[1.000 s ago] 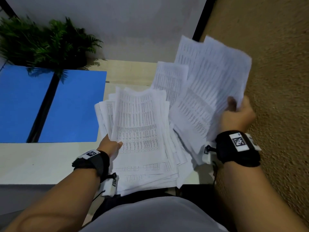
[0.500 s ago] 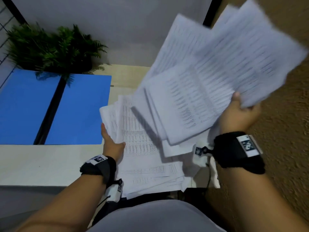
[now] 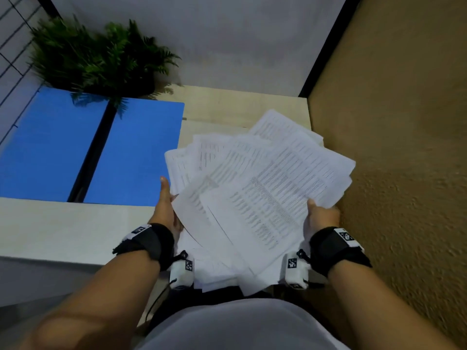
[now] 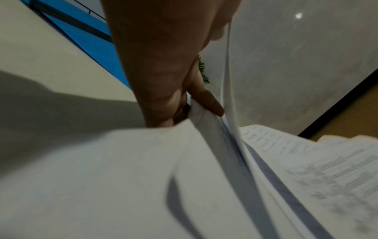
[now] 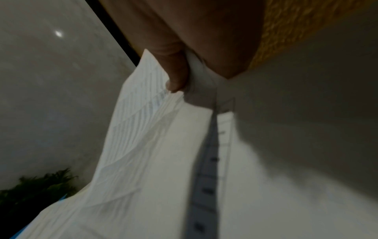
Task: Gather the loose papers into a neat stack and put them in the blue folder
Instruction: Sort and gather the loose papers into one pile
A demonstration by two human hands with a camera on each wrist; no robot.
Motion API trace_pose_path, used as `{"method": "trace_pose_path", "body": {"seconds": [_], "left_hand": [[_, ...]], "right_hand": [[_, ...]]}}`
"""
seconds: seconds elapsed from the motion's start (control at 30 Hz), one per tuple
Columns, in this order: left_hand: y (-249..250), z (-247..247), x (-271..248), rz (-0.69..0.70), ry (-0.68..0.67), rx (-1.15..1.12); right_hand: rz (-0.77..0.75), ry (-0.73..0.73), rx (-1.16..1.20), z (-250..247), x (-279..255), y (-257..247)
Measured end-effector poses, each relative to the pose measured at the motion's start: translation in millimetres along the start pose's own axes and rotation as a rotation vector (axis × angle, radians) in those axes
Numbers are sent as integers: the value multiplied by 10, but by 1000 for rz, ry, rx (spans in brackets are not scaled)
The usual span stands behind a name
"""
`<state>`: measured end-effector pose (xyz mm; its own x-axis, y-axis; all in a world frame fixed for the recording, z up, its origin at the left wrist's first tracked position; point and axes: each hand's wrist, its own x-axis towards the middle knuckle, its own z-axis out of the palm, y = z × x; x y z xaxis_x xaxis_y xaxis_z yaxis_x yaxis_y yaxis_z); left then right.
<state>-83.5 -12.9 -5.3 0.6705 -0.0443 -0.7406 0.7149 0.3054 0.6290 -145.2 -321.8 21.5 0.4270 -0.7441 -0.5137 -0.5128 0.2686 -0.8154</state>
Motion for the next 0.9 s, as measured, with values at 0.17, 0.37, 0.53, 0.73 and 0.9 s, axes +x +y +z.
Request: {"method": "trace_pose_path", "body": {"seconds": [0.17,0.37,0.53,0.73,0.9], "left_hand": [[67,-24,143,-3,-11,367],[-77,42,281,193,78,775],[-172,90,311,210,222,772],[-231,157,292,186,217,652],[-270,116,294,187,177,597]], "right_hand": [[-61,-22,-61,-77,140,-241],[-131,-106,-116,99,176,-410],[-90,51,6,127,280,-367],[36,77,-19,216,195,-2],[-28,138,17,200,204,-100]]}}
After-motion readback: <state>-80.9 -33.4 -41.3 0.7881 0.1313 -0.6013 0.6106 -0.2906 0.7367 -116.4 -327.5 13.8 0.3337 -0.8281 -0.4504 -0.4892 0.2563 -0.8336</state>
